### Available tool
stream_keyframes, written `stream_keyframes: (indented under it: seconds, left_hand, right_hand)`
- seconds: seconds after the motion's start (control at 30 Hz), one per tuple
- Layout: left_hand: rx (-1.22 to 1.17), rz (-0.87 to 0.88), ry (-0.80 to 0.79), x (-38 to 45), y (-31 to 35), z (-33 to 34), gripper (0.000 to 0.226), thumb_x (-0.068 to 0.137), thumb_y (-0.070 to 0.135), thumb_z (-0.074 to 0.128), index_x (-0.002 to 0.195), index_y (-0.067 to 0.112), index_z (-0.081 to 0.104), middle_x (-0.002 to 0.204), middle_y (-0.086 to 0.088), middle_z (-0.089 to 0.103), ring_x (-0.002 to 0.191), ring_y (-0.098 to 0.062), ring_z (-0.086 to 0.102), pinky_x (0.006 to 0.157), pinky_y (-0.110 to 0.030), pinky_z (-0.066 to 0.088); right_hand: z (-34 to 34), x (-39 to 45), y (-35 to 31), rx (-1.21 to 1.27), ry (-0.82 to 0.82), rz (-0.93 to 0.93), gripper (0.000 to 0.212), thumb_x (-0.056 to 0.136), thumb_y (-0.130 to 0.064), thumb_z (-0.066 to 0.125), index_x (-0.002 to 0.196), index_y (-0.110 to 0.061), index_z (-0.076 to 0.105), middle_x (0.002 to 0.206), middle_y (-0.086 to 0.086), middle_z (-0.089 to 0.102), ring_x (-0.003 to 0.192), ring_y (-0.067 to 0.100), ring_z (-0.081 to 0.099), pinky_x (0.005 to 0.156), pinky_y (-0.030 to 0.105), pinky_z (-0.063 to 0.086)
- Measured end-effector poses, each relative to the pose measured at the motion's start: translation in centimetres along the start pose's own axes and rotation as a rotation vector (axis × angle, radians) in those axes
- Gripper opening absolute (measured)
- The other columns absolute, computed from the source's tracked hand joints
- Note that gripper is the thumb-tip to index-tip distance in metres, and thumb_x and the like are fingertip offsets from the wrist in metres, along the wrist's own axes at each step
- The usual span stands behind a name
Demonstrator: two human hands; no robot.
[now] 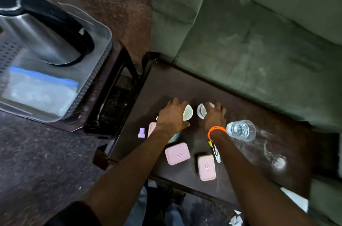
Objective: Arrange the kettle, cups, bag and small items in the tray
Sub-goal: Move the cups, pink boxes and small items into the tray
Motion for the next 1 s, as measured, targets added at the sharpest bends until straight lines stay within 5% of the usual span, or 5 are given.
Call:
stream_keyframes:
  seconds: [0.17,0.4,0.6,0.77,1.0]
  left_hand:
    - [0.053,0.019,0.022,0.4,-0.1,1.0,0.069,0.084,0.029,0.076,0.146,0.025,0.046,0.141,-0.011,0.046,0.119,-0.036,0.059,0.098,-0.042,0.051]
    - [-0.103,-0.033,0.026,-0.8,-1.7,-2.5,0.086,0.064,0.03,0.091,0.14,0.021,0.053,0.139,-0.01,0.046,0.115,-0.036,0.062,0.099,-0.037,0.05]
    - [-0.172,-0.091,0.205,-6.4,-7.7,-14.7,0.08,0.055,0.034,0.093,0.128,0.022,0.062,0.117,-0.011,0.055,0.101,-0.035,0.065,0.091,-0.04,0.055]
    - [0.024,-0.194,0.345,-12.4,-17.0,-26.8,0.078,0.05,0.03,0.097,0.122,0.018,0.069,0.108,-0.017,0.065,0.1,-0.036,0.066,0.086,-0.038,0.053]
    - [0.183,-0.482,0.363,-14.1,-28.1,-34.3,0.072,0.052,0.025,0.094,0.12,0.026,0.071,0.112,-0.022,0.061,0.1,-0.039,0.064,0.082,-0.036,0.054]
  right_hand:
    - [0.1,1.5,0.2,0.072,0.067,-0.065,0.054,0.078,-0.012,0.07,0.129,-0.025,0.059,0.141,0.015,0.047,0.12,0.044,0.047,0.098,0.046,0.049]
    - [-4.2,-0.4,-4.3,0.206,0.204,-0.179,0.064,0.065,-0.024,0.083,0.124,-0.014,0.061,0.123,0.017,0.058,0.11,0.041,0.052,0.096,0.042,0.045]
    - [-8.7,-4.1,-14.8,0.402,0.279,-0.39,0.061,0.055,-0.029,0.084,0.112,-0.014,0.066,0.109,0.014,0.06,0.101,0.037,0.056,0.093,0.043,0.047]
    - [-10.1,-8.3,-26.9,0.543,0.251,-0.547,0.054,0.057,-0.046,0.08,0.101,-0.019,0.065,0.1,0.011,0.06,0.095,0.034,0.06,0.085,0.042,0.052]
    - [-7.6,-9.9,-40.2,0.365,0.217,-0.606,0.065,0.057,-0.055,0.075,0.106,-0.015,0.061,0.107,0.012,0.063,0.097,0.036,0.064,0.082,0.041,0.052]
Point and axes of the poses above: each hand's wrist, its own x-axis towards the middle knuckle, its own z-axis out of the palm, y = z × x, the point moved 5 cm from there along x, towards the middle knuckle
